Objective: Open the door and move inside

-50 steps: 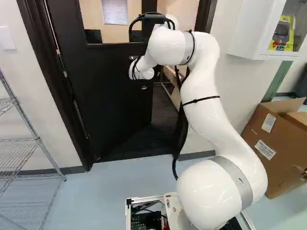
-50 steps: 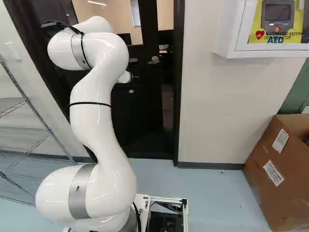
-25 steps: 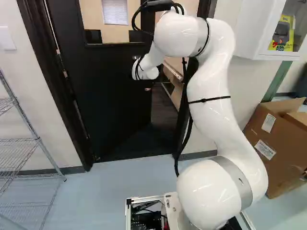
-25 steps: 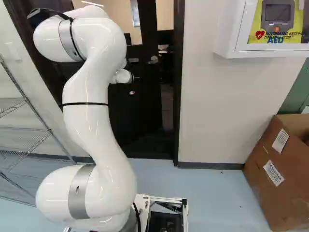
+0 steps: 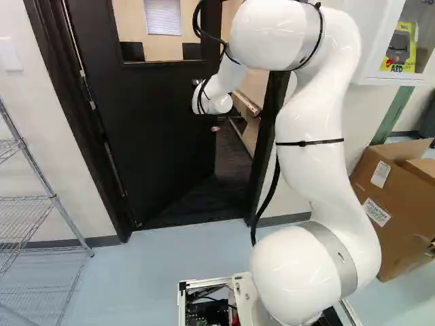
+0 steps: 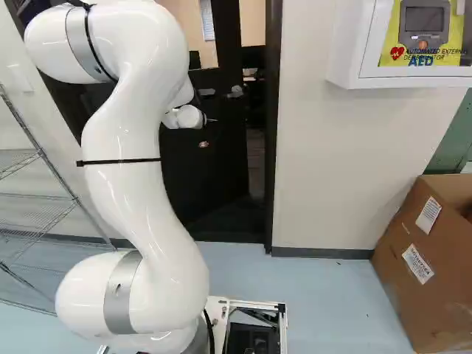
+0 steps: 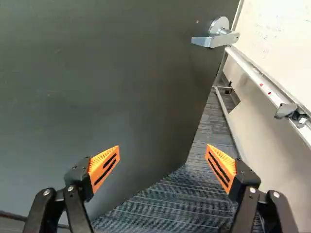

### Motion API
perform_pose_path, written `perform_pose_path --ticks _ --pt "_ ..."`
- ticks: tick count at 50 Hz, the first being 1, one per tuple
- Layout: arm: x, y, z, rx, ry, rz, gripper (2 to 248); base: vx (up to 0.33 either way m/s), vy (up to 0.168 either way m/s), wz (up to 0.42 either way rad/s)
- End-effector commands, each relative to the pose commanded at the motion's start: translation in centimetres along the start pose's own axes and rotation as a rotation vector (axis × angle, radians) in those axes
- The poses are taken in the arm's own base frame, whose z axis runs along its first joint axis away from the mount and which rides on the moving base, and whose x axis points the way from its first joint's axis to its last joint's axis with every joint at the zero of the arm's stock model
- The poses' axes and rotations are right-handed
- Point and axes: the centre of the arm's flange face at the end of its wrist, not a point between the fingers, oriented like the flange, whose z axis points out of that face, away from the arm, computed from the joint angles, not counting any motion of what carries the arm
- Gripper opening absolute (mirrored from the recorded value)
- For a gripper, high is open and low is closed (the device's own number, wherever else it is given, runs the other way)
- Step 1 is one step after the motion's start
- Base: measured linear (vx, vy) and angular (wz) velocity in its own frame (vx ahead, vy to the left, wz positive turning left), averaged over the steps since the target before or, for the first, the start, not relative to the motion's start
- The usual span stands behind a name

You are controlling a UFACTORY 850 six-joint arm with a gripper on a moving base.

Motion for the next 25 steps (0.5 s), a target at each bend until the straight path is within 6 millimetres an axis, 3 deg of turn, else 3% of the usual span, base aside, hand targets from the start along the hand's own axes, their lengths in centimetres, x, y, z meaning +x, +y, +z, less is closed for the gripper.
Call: perform_pose_path --ticks 25 --pt "-1.0 1.7 -4.7 -0.026 0.012 0.01 247 0.0 0.0 0.0"
